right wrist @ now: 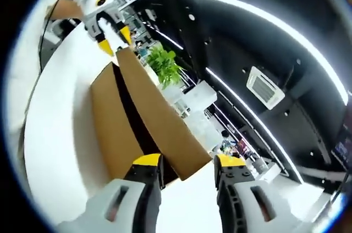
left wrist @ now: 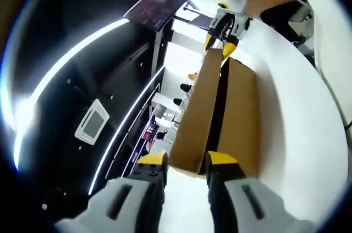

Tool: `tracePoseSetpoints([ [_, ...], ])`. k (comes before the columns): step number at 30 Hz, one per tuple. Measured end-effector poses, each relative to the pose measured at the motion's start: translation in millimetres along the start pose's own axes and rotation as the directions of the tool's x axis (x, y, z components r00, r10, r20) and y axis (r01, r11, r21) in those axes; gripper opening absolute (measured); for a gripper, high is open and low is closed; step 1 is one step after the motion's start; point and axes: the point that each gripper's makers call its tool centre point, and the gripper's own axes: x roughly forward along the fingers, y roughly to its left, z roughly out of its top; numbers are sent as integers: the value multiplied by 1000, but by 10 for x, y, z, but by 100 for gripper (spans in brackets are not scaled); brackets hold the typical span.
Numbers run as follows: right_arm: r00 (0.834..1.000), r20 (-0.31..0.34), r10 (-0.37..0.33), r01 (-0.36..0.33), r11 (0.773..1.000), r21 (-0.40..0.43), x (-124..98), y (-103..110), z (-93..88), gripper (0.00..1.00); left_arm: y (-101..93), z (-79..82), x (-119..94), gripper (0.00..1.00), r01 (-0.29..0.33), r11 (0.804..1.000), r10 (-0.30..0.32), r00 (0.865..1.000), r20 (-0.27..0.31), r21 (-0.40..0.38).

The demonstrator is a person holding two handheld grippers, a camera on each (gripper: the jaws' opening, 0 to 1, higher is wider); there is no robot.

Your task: Operate the shoe box by opening the lid, removing the specified soft item, and placing it in the target area until the item is outside and the box remains undamaged.

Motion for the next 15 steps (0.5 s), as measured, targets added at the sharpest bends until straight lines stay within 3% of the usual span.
tracePoseSetpoints([
  [8,996,-12,-87,88,977,193,-3,-94,-31,40,-58,29,13,30,22,1000,-22,1000,10,-7],
  [15,996,3,-85,79,941,329,19,-106,3,31,-82,33,20,30,30,999,-30,999,12,-20],
])
